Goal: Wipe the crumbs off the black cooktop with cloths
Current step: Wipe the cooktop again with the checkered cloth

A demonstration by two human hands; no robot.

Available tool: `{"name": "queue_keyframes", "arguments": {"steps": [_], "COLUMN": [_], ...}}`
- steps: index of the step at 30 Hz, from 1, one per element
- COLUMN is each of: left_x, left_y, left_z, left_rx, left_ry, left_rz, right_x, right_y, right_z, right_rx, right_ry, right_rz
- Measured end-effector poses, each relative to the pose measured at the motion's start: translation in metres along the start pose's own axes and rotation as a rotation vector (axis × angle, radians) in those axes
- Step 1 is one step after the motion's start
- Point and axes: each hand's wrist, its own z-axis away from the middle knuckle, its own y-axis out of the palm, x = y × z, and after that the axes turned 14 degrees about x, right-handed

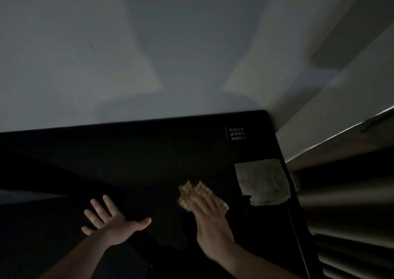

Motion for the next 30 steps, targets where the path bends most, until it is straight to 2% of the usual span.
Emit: {"name": "queue_keyframes", "arguments": {"steps": [3,5,8,11,14,17,20,25,30], "left_x": [0.000,0.000,0.001,0.003,0.005,0.008,0.012,0.026,0.072], "left_y": [0.001,0.002,0.003,0.005,0.008,0.013,0.018,0.025,0.038], "left_z": [0.000,0.001,0.001,-0.001,-0.004,-0.006,-0.005,0.002,0.009], "left_rx": [-0.011,-0.024,-0.032,-0.046,-0.065,-0.111,-0.165,-0.205,-0.221], "left_ry": [-0.013,-0.022,-0.021,-0.003,0.007,0.021,0.036,0.106,0.211], "left_rz": [-0.012,-0.015,-0.024,-0.019,-0.008,-0.011,-0.008,-0.041,-0.263], "right_x": [0.001,-0.015,-0.034,-0.036,-0.021,-0.002,0.016,0.025,-0.012], "right_y": [0.042,0.060,0.046,0.015,-0.008,-0.003,0.025,0.086,0.100], "right_z": [0.069,0.098,0.101,0.069,0.029,0.018,0.057,0.172,0.259], "right_rx": [0.169,0.297,0.372,0.230,0.106,0.039,0.032,0.053,0.091], "right_ry": [-0.110,-0.142,-0.165,-0.136,0.040,0.161,0.159,0.098,0.136], "right_rz": [-0.005,0.111,0.172,0.046,-0.008,-0.032,-0.034,-0.043,0.116]}}
